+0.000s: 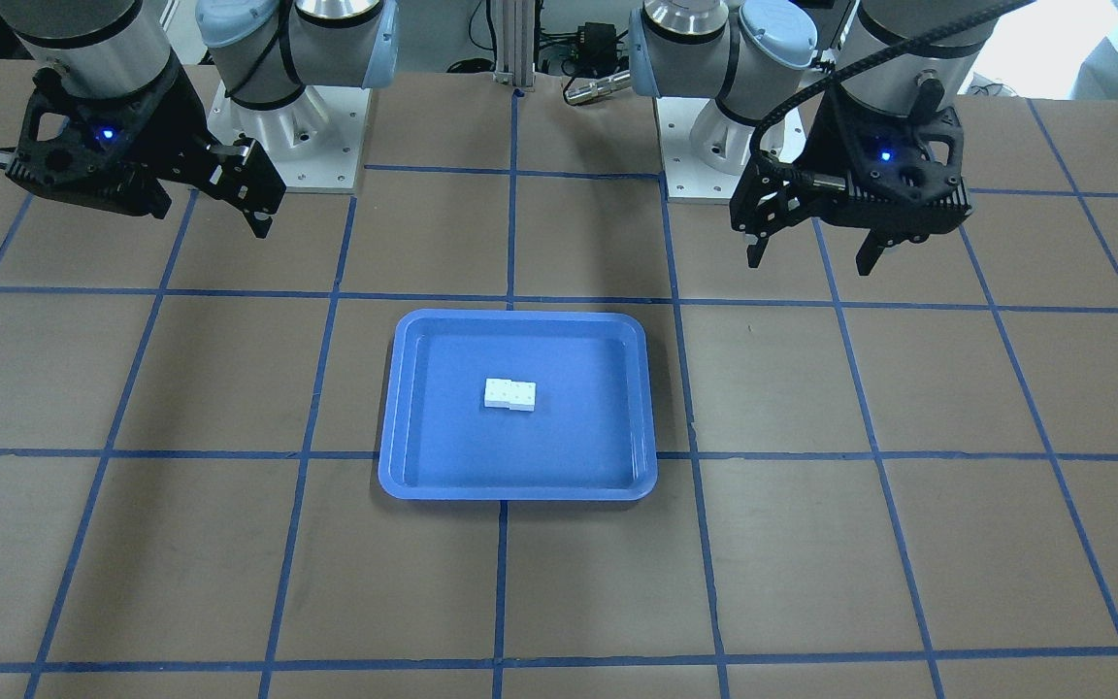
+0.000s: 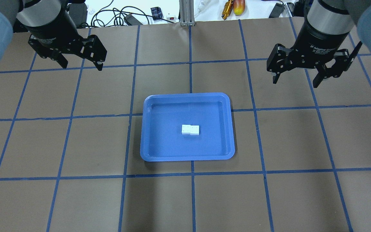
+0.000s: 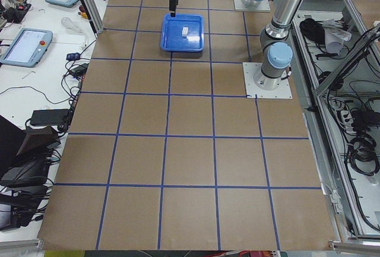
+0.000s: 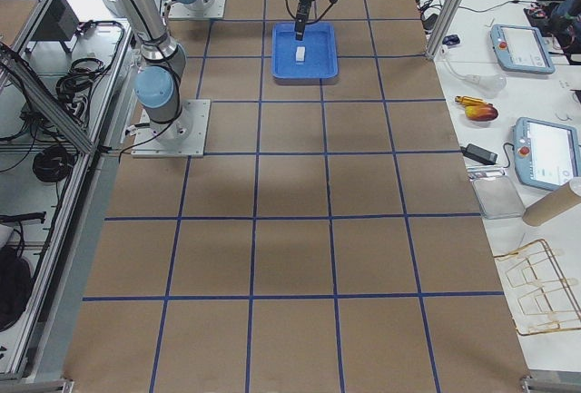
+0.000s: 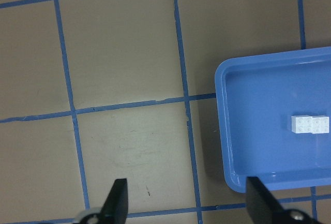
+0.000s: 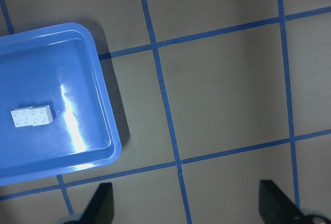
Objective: Assemble white blocks and place on blue tray
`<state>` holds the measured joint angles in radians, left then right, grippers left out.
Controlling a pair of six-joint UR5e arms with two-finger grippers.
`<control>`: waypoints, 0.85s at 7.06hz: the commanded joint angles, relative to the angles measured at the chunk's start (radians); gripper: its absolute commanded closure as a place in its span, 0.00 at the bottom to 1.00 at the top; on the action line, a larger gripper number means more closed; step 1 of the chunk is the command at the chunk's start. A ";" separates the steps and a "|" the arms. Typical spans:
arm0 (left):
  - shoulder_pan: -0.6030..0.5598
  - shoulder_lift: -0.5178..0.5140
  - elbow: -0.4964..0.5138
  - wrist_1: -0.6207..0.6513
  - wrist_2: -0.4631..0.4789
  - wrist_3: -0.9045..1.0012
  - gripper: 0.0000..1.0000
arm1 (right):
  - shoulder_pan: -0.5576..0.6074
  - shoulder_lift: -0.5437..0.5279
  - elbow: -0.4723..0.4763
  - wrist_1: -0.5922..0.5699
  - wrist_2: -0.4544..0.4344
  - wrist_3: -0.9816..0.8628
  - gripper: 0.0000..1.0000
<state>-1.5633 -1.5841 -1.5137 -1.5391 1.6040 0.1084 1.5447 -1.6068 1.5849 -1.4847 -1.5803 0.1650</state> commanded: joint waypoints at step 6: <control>0.000 0.013 -0.011 -0.013 -0.024 -0.027 0.00 | -0.002 -0.001 0.003 -0.003 -0.009 -0.002 0.00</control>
